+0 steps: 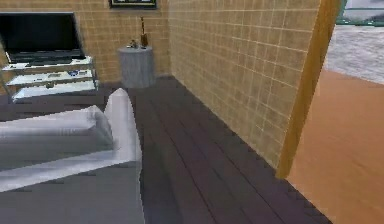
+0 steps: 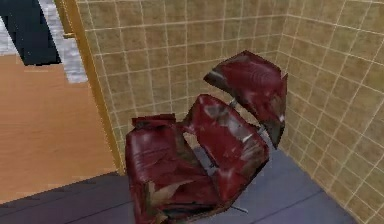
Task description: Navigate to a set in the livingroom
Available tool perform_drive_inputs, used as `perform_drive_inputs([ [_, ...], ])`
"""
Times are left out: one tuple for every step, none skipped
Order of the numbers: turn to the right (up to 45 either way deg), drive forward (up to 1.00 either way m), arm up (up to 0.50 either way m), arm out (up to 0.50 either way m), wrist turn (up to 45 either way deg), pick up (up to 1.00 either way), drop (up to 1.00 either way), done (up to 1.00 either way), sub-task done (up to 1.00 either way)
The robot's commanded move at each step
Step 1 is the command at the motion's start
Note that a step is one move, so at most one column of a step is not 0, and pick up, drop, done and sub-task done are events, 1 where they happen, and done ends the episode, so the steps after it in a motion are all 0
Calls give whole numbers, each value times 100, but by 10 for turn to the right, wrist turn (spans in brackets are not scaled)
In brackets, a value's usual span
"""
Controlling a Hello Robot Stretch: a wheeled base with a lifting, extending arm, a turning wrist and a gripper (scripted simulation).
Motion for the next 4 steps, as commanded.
perform_drive_inputs([
  [180,0,0,0,0,0,0,0,0],
  [0,75,0,0,0,0,0,0,0],
  [-360,0,0,0,0,0,0,0,0],
  [0,100,0,0,0,0,0,0,0],
])
